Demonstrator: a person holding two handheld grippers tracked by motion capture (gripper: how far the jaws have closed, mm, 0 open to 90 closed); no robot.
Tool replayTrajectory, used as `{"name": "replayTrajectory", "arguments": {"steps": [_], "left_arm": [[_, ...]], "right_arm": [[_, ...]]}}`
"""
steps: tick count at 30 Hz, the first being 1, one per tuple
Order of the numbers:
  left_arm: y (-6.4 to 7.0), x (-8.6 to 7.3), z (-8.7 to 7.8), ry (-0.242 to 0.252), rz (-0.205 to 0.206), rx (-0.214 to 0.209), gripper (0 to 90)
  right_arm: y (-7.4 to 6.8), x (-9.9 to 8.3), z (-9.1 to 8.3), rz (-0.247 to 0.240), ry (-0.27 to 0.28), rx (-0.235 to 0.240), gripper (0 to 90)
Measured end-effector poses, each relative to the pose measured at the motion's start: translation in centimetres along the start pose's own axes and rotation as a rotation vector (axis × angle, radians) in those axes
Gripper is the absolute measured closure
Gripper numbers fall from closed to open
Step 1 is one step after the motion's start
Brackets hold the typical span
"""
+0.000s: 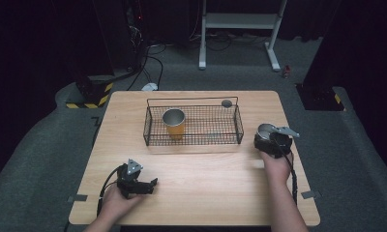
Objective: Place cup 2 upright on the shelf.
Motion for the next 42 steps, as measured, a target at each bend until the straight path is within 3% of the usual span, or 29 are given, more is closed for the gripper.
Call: {"name": "replayTrajectory", "arguments": {"steps": [7,11,20,30,35,42], "left_arm": [[0.0,0.0,0.0,0.001,-0.001,-0.001,0.6],[0.0,0.0,0.0,0.001,-0.001,-0.001,0.6],[-0.1,0.0,0.0,0.0,0.004,0.001,0.6],[-0.1,0.0,0.0,0.001,0.003,0.001,0.6],[-0.1,0.0,0.0,0.001,0.001,0.001,0.6],[-0.1,0.0,0.0,0.0,0.001,0.001,0.6]], "right_arm": [[0.2,-0.1,1.0,0.01,-0.011,-0.004,13.6],[0.0,0.4,1.2,-0.018,-0.016,-0.006,13.7],[0.1,0.5,1.2,-0.022,-0.016,-0.017,18.1],[-0.1,0.5,0.7,-0.028,-0.029,-0.017,18.3],[-0.6,0.7,0.0,-0.056,-0.014,-0.013,18.3],[-0.8,0.2,-0.7,-0.05,-0.008,-0.002,18.3]]}}
Point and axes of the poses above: each handheld gripper's, and its own axes: z roughly forward along the jaws, x roughly out of its top, y roughly to its right, the point moved 3 cm from there along z, roughly forward along the jaws, and after that the axes turned 7 degrees about -z, right-handed, at the moved point
